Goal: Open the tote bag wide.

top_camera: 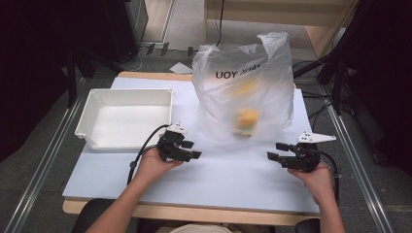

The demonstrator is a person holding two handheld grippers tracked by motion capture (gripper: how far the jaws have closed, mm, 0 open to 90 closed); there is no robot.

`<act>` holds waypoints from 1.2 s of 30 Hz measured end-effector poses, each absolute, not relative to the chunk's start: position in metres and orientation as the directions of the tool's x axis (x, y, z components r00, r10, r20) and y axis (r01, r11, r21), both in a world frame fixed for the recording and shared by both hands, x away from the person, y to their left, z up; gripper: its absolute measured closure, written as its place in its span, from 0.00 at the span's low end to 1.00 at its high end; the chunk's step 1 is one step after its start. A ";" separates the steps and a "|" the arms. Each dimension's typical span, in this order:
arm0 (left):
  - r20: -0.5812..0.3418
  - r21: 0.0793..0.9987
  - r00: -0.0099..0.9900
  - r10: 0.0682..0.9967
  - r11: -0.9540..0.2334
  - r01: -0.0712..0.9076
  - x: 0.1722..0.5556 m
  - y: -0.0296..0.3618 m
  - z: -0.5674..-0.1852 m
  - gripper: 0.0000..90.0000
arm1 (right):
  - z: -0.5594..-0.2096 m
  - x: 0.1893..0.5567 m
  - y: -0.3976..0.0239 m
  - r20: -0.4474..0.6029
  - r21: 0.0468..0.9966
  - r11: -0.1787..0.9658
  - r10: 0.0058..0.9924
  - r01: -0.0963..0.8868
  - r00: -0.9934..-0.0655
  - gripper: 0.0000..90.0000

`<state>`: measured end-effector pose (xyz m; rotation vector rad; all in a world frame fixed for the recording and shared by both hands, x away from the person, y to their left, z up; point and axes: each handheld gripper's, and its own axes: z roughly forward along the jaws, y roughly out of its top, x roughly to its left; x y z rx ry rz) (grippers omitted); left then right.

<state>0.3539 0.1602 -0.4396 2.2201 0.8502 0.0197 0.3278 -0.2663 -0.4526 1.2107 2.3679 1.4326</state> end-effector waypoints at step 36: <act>-0.256 0.651 0.771 0.583 -0.486 0.583 0.360 0.162 -0.444 0.49 | -0.453 0.333 -0.273 0.246 0.761 0.266 0.726 0.591 -0.643 0.50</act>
